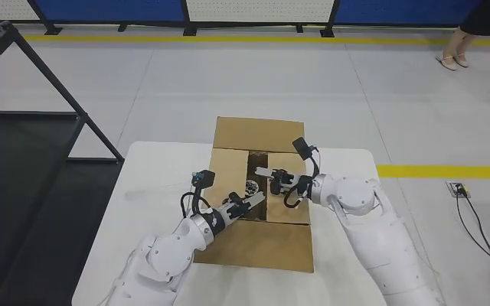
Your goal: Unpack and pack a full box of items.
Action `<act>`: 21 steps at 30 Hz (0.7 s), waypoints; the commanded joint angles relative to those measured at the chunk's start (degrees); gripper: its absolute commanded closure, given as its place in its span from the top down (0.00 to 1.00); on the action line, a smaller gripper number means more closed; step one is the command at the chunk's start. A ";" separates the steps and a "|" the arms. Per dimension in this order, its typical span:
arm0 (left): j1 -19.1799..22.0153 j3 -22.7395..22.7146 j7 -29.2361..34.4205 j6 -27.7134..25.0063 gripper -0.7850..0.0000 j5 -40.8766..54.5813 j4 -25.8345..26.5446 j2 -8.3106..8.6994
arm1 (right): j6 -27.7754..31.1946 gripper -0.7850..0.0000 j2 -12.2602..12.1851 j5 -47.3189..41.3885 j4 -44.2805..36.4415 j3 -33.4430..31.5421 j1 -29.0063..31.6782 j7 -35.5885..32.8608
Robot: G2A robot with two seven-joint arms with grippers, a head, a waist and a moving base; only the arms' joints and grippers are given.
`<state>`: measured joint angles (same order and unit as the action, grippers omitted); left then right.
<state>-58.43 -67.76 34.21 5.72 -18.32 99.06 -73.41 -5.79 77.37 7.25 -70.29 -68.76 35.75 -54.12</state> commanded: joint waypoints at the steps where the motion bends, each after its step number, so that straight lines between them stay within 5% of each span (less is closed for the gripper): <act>1: -0.02 0.00 -0.01 0.04 1.00 -0.03 0.01 0.02 | -0.26 1.00 -0.06 -0.03 -0.05 0.17 0.02 0.07; 21: -5.66 -6.42 -0.52 -6.09 1.00 4.20 10.63 1.14 | 2.14 1.00 -1.69 -6.14 -5.01 -4.46 3.26 -0.13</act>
<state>-63.49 -73.28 33.62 0.53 -14.85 108.53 -72.40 -3.85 75.79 1.38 -74.79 -72.87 38.70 -54.21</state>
